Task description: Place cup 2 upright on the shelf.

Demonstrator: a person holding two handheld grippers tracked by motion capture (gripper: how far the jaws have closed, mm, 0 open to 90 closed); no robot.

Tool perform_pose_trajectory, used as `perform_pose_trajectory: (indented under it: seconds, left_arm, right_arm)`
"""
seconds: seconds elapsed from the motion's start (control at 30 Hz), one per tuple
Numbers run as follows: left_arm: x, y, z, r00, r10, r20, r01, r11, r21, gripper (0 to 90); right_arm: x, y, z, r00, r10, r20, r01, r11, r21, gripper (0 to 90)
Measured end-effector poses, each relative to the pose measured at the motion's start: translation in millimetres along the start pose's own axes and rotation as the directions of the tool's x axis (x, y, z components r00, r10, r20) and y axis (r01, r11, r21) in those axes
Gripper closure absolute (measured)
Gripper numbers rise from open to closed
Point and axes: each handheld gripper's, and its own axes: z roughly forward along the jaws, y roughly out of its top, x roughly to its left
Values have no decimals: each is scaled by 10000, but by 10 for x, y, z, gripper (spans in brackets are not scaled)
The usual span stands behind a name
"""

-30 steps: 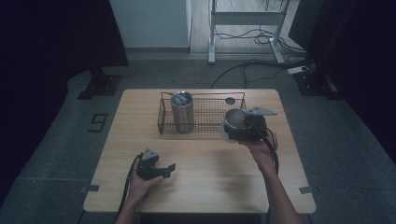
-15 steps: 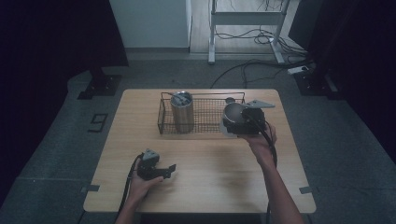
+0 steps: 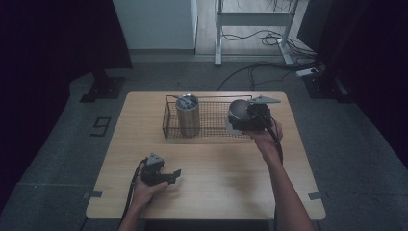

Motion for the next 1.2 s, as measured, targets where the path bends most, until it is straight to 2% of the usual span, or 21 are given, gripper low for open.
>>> perform_pose_trajectory:
  seconds: [0.17,0.4,0.57,0.63,1.2]
  left_arm:
    - [1,4,-9,9999,-73,123,73,10000,-38,133]
    - [11,1,-7,10000,-53,-2,53,10000,-14,133]
    - [8,7,-21,9998,-154,103,154,9999,-77,136]
    - [-14,13,-23,10000,18,-75,-19,10000,-74,136]
    - [-74,17,-4,9997,243,-32,-243,9997,29,135]
  right_arm:
    - [0,67,79,9999,-147,-30,147,9999,-7,72]
    - [-30,141,191,9998,-163,82,161,9998,139,72]
    - [-57,177,264,9998,-174,114,172,9997,187,71]
    - [-62,193,288,9997,-209,148,206,9996,195,72]
    - [-128,283,607,9996,-134,267,116,9979,637,71]
